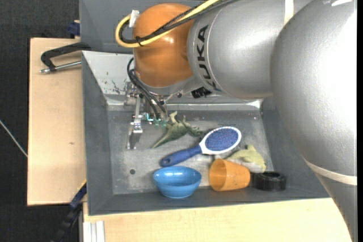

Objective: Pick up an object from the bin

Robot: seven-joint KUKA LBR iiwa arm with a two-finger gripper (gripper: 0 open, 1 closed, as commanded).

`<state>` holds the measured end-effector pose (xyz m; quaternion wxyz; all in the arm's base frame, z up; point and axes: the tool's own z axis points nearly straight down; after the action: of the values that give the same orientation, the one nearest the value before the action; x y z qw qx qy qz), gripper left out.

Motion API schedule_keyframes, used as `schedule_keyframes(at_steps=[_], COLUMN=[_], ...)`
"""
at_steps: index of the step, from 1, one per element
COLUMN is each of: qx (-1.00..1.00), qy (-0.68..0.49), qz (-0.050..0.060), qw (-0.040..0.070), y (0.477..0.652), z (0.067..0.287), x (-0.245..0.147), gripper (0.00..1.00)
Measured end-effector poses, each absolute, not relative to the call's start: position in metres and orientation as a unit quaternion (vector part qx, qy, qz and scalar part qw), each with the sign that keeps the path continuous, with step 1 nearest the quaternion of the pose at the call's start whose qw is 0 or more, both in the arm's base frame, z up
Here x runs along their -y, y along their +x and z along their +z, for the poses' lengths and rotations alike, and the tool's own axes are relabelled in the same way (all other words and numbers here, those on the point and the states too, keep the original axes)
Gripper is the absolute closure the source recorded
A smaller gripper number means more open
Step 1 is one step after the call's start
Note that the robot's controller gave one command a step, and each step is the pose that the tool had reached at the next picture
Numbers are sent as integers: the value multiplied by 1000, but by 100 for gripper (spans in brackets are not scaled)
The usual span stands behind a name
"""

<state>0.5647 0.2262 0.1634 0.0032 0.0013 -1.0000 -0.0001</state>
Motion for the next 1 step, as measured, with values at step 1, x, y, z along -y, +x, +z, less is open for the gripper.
schedule_keyframes(at_steps=[1], qx=[998], qy=[61], qz=[-1], qw=[-3], y=[584], z=[170], x=[-205], gripper=[0])
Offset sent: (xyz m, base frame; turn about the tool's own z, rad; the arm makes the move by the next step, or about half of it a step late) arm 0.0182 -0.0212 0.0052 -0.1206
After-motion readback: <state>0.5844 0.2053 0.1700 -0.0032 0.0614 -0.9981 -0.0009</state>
